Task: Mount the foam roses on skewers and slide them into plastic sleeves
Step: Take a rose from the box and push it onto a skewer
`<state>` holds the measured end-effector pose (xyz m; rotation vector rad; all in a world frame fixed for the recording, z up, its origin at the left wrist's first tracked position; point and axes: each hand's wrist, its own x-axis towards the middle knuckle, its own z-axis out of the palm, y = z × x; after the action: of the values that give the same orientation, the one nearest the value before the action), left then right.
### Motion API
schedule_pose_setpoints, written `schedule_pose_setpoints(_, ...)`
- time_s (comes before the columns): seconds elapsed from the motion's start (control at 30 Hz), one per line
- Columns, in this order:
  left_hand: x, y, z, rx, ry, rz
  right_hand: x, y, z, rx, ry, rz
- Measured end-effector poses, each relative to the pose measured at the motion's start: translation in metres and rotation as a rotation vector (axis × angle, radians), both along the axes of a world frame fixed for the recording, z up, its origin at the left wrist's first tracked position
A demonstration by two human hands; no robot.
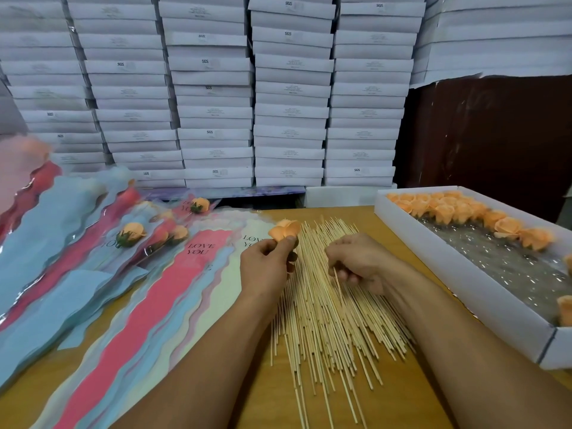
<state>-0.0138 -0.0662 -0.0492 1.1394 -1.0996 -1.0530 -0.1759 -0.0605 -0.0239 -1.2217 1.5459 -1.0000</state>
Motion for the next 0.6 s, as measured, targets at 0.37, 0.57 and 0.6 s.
schedule_pose_setpoints(0.37, 0.008, 0.000, 0.016, 0.307, 0.707, -0.301, 0.015, 0.023, 0.009, -0.142, -0.063, 0.196)
schedule_pose_setpoints(0.57, 0.013, -0.001, 0.020, 0.289, 0.855, -0.353, 0.027, 0.036, 0.017, -0.220, -0.146, 0.251)
schedule_pose_setpoints(0.6, 0.013, -0.001, 0.020, 0.282, 0.866, -0.356, 0.028, 0.037, 0.018, -0.229, -0.144, 0.268)
